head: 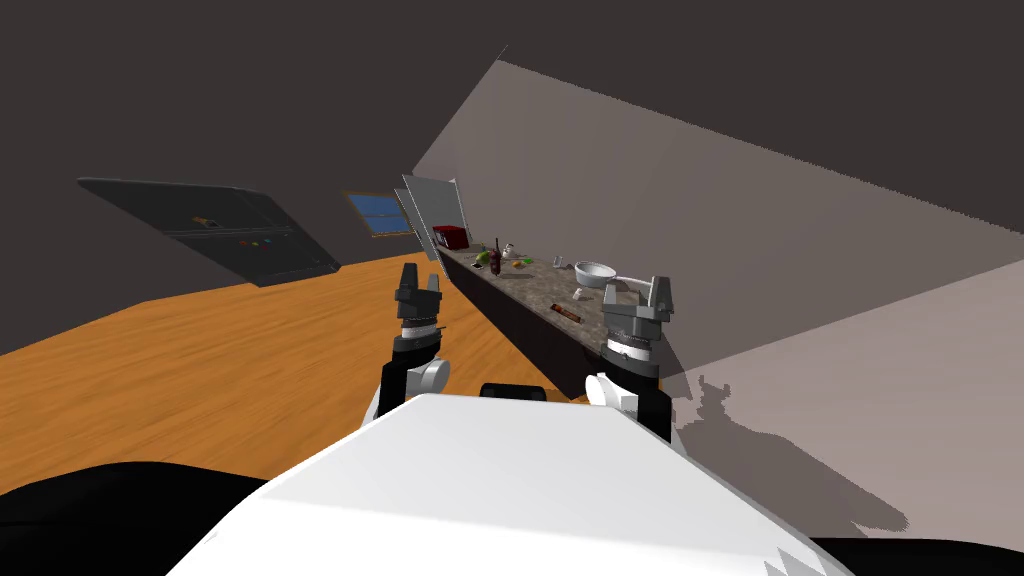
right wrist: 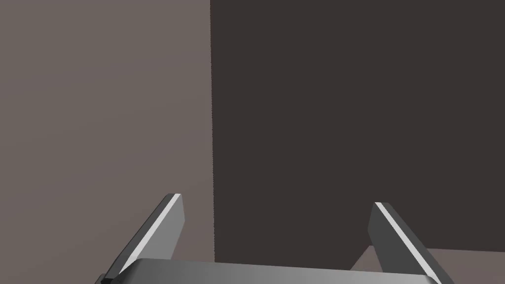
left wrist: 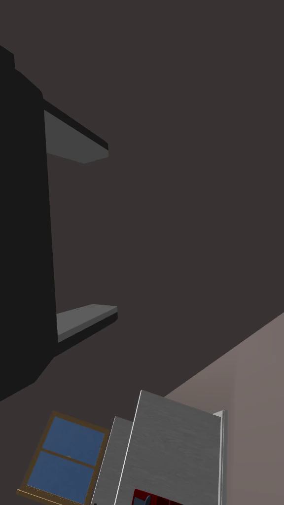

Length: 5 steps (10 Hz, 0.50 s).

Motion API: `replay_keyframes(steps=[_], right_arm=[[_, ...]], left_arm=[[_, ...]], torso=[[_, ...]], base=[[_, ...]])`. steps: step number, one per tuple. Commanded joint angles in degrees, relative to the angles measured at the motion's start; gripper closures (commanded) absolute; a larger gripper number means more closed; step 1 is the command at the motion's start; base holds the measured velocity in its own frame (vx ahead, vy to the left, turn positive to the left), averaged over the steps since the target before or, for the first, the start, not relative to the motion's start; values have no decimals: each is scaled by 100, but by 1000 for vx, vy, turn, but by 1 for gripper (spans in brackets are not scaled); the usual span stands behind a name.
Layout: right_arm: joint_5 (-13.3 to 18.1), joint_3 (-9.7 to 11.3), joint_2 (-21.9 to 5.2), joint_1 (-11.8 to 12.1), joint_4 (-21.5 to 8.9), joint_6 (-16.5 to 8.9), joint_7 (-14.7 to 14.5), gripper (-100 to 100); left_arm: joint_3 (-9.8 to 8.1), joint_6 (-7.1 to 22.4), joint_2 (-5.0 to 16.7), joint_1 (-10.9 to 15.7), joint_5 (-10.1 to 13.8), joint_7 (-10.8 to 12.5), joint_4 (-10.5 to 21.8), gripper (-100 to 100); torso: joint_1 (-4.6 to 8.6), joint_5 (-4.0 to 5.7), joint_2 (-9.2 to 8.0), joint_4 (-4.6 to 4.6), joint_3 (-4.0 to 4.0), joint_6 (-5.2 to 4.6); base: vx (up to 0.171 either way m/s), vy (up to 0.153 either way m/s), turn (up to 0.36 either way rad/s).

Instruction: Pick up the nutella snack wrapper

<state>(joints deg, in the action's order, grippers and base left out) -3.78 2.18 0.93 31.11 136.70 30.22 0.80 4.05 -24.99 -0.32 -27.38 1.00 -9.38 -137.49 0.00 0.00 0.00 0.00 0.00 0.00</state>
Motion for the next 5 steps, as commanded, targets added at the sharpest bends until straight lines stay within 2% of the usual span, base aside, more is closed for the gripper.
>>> replay_keyframes(steps=[1, 5], right_arm=[[35, 67, -168, 22, -72, 10, -2, -100], [222, 393, -867, 151, -570, 46, -32, -100]], left_arm=[[0, 0, 0, 0, 0, 0, 0, 0], [0, 0, -1, 0, 0, 0, 0, 0]], torso=[[0, 0, 0, 0, 0, 0], [-22, -4, 1, 1, -1, -1]], base=[[2, 12, -107], [3, 60, -139]])
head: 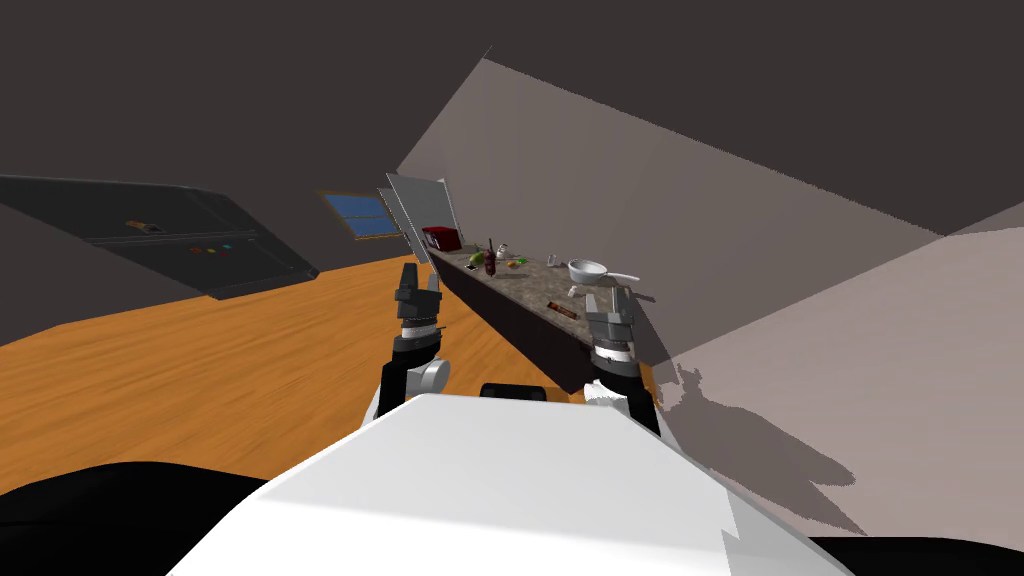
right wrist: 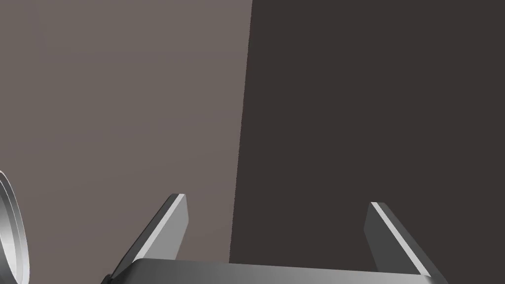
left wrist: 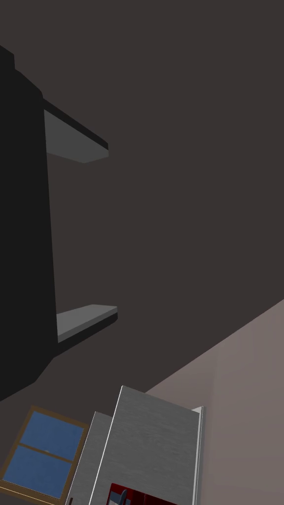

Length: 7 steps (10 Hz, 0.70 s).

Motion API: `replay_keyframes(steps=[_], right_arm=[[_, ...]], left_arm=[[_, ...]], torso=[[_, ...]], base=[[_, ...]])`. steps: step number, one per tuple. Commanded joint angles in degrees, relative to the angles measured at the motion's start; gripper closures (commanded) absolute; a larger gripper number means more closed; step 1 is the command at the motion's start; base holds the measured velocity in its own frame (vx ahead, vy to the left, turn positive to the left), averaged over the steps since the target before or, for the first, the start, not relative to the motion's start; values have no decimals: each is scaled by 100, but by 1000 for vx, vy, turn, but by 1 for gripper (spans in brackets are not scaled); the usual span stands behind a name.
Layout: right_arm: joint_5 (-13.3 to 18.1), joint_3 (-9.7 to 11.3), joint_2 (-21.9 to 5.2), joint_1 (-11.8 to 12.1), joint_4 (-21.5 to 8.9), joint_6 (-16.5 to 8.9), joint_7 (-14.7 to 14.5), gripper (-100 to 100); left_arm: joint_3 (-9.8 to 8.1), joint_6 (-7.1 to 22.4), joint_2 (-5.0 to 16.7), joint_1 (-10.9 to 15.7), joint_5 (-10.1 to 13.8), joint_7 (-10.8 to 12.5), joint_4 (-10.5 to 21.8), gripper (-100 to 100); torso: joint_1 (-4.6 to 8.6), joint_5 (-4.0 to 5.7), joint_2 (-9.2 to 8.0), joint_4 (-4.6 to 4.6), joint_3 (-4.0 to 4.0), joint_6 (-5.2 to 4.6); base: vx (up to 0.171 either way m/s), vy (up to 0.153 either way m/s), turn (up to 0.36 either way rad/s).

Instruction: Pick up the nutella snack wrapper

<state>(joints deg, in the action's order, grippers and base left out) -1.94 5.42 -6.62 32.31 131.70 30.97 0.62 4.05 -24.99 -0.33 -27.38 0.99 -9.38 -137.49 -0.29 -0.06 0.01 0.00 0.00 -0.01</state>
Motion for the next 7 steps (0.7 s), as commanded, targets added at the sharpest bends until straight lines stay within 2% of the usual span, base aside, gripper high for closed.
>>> replay_keyframes(steps=[1, 3, 4, 5, 6, 7], right_arm=[[39, 69, -174, 31, -69, -28, -15, -100], [169, 285, -576, 128, -423, -12, -52, -100], [169, 285, -686, 128, -477, -12, -52, -100], [239, 398, -876, 183, -712, -4, -78, -100], [239, 398, -966, 183, -712, -4, -78, -100], [311, 512, -1198, 240, -954, 3, -110, -100]], left_arm=[[0, 0, 0, 0, 0, 0, 0, 0], [0, 0, 0, 0, 0, 0, 0, 0], [0, 0, 0, 0, 0, 0, 0, 0], [0, 0, 0, 0, 0, 0, 0, 0], [0, 0, 0, 0, 0, 0, 0, 0], [0, 0, 0, 0, 0, 0, 0, 0]], torso=[[0, 0, 0, 0, 0, 0], [10, 2, 1, 0, -1, 0], [5, 2, 2, 1, -1, 0], [8, 1, 2, 0, -1, 2], [8, 1, 5, 1, -3, 1], [11, 2, 6, 1, -3, 1]], base=[[-1, 60, -50], [6, 60, -148], [1, 58, -39], [15, 60, -67], [14, 50, -57], [18, 57, -85]])
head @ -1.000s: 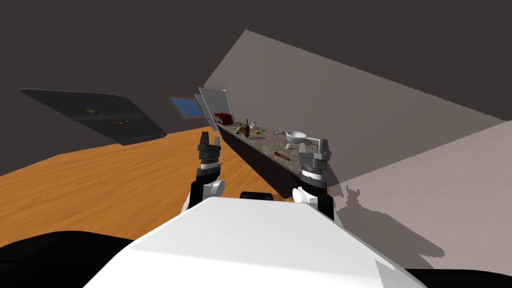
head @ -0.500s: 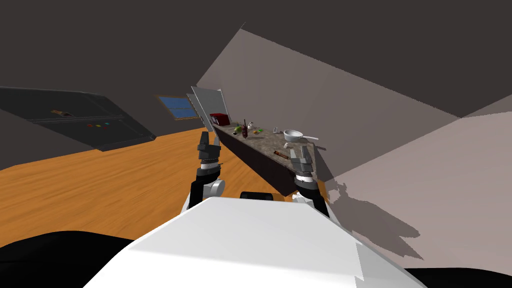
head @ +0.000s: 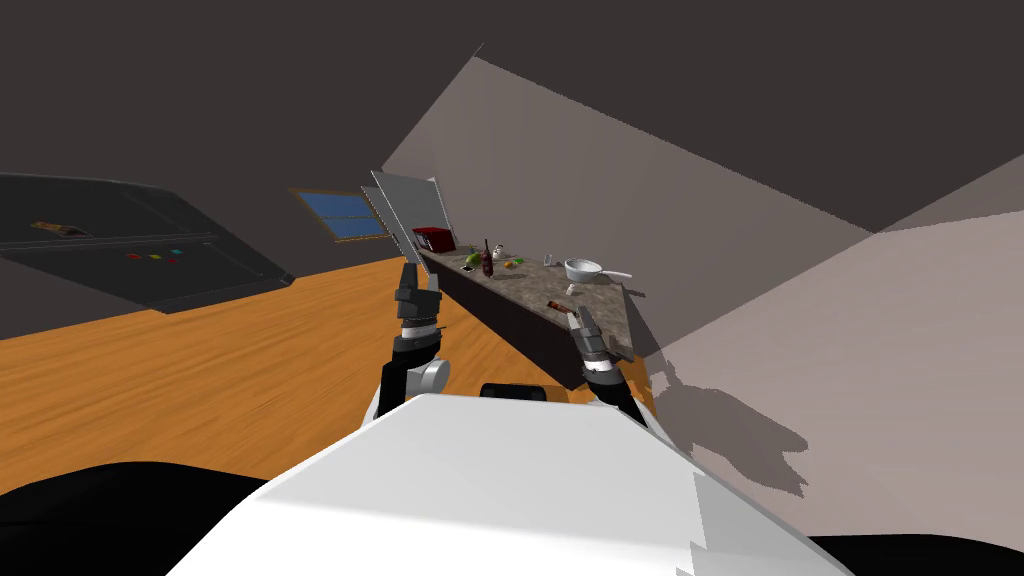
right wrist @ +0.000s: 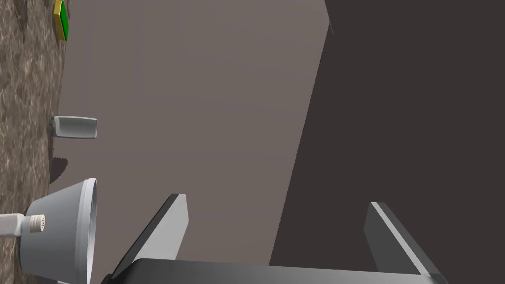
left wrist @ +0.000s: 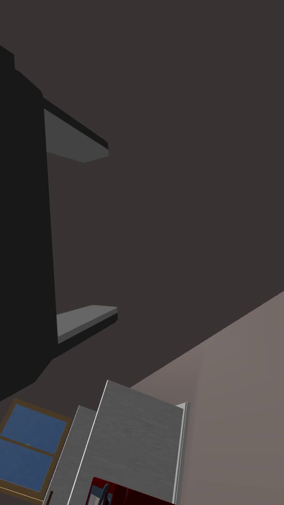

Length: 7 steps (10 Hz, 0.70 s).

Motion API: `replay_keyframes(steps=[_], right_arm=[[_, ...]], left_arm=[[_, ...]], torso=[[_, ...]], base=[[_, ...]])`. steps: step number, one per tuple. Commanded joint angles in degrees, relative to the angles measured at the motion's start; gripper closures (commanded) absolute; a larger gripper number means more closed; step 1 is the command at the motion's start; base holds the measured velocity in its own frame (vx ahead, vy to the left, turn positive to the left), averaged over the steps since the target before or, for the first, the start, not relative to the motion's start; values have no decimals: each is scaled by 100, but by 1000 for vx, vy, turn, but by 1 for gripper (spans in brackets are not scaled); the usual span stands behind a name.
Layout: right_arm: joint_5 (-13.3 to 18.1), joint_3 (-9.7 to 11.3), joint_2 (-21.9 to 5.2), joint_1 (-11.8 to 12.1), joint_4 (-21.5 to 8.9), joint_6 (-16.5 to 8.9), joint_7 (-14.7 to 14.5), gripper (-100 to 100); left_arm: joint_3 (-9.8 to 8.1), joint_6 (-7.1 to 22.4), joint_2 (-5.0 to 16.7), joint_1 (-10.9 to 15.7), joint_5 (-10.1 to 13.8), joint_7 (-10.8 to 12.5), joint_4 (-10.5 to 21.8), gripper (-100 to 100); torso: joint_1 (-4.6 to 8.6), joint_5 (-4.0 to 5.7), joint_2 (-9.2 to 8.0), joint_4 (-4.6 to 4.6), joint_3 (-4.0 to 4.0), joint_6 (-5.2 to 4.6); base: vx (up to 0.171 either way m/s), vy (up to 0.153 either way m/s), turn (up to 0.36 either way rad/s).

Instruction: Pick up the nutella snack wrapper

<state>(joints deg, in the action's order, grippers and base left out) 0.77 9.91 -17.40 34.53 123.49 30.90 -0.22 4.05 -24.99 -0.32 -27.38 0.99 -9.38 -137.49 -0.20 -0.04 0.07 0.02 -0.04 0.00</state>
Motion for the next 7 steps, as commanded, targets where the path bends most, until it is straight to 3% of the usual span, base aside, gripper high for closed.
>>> replay_keyframes(steps=[1, 6, 7], right_arm=[[40, 64, -182, 18, -146, 10, -26, -100], [265, 405, -993, 205, -949, 31, -154, -100], [265, 405, -1127, 205, -997, 31, -154, -100]], left_arm=[[0, 0, 0, 0, 0, 0, 0, 0], [0, 0, 0, 0, 0, 0, 0, 0], [0, 0, 0, 0, 0, 0, 0, 0]], torso=[[0, 0, 0, 0, 0, 0], [0, -1, 2, 0, -1, 1], [0, 0, 4, 1, -2, 1]], base=[[11, 52, -50], [19, 61, -48], [21, 57, -23]])
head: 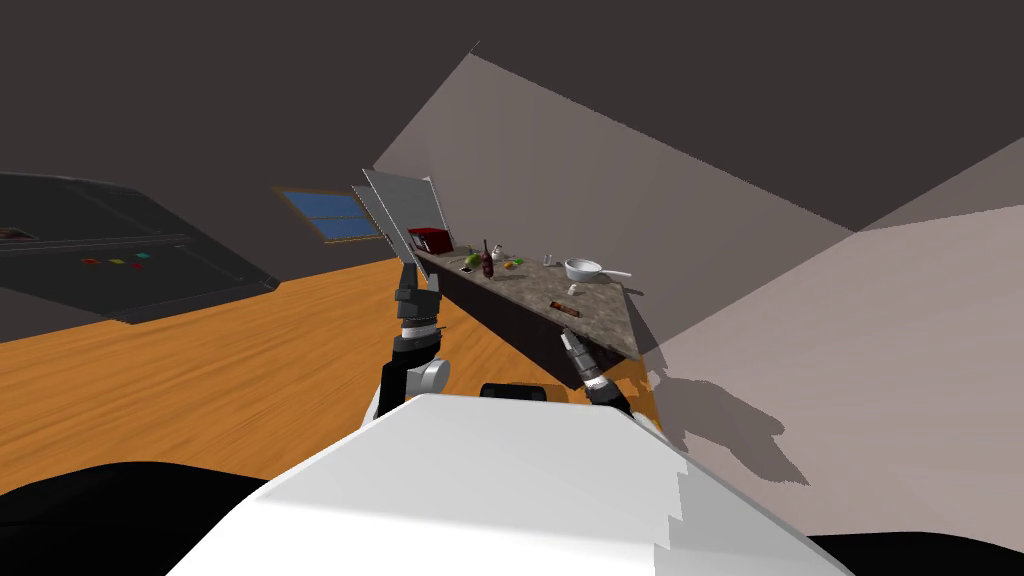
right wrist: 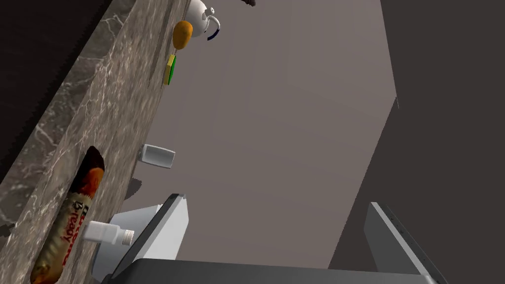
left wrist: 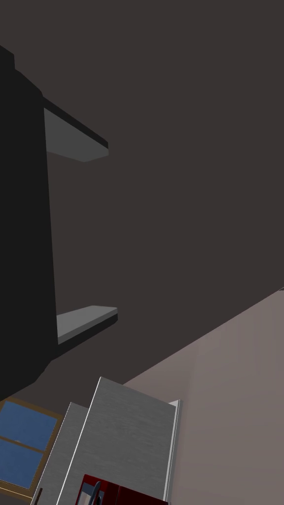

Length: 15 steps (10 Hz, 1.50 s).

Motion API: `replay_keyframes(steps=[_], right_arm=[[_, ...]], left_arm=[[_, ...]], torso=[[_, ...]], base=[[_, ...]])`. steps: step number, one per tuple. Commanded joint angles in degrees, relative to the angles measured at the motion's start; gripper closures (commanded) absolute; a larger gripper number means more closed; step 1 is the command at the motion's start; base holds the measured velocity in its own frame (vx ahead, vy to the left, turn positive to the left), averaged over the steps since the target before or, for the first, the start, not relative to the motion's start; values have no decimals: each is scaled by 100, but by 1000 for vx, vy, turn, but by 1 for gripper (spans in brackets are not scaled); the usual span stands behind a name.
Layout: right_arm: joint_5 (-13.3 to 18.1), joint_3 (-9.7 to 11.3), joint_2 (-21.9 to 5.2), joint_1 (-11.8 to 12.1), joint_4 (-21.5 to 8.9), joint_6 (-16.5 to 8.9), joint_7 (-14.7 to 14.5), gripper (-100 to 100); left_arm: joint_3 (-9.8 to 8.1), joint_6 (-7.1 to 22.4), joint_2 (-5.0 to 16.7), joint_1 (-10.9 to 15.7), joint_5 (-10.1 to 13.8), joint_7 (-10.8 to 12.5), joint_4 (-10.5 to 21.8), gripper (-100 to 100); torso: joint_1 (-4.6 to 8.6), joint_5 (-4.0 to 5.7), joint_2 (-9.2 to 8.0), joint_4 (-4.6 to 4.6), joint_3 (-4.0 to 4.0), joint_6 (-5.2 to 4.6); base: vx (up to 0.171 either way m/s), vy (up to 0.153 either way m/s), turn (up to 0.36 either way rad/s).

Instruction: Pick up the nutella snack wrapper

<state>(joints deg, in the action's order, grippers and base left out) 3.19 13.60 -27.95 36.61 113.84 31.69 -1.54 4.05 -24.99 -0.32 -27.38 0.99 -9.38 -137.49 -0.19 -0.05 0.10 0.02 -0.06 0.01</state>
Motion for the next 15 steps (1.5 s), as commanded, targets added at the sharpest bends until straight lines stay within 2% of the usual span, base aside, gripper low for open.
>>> replay_keyframes(steps=[1, 2, 5, 6, 7, 10, 11, 14, 15], right_arm=[[100, 150, -286, 64, -286, -41, -75, -100], [100, 150, -401, 64, -336, -41, -75, -100], [253, 373, -918, 202, -865, -20, -197, -100], [253, 373, -1072, 202, -961, -20, -197, -100], [329, 482, -1241, 271, -1125, -8, -265, -100], [404, 589, -1753, 340, -1552, 7, -336, -100], [478, 694, -1963, 408, -1757, 24, -410, -100], [551, 796, -2432, 473, -2195, 43, -487, -100], [622, 896, -2653, 538, -2439, 64, -566, -100]], left_arm=[[0, 0, 0, 0, 0, 0, 0, 0], [0, 0, 0, 0, 0, 0, 0, 0], [0, 0, 0, 0, 0, 0, 0, 0], [0, 0, 0, 0, 0, 0, 0, 0], [0, 0, 0, 0, 0, 0, 0, 0], [0, 0, 0, 0, 0, 0, 0, 0], [0, 0, 0, 0, 0, 0, 0, 0], [0, 0, 0, 0, 0, 0, 0, 0], [0, 0, 0, 0, 0, 0, 0, 0]], torso=[[0, 0, 0, 0, 0, 0], [-9, -1, 0, 0, 0, -1], [-1, 0, 3, 0, -2, 1], [-6, -1, 8, 1, -4, 0], [-6, -2, 6, 2, -4, 0], [-12, -2, 9, 2, -5, 1], [-6, -2, 11, 2, -6, 1], [-8, -2, 15, 3, -8, 2], [-5, -2, 16, 3, -9, 1]], base=[[26, 81, -18], [17, 70, -23], [31, 68, 1], [38, 74, 2], [39, 67, 20], [42, 78, 25], [55, 77, 74], [55, 72, 42], [84, 77, 92]])
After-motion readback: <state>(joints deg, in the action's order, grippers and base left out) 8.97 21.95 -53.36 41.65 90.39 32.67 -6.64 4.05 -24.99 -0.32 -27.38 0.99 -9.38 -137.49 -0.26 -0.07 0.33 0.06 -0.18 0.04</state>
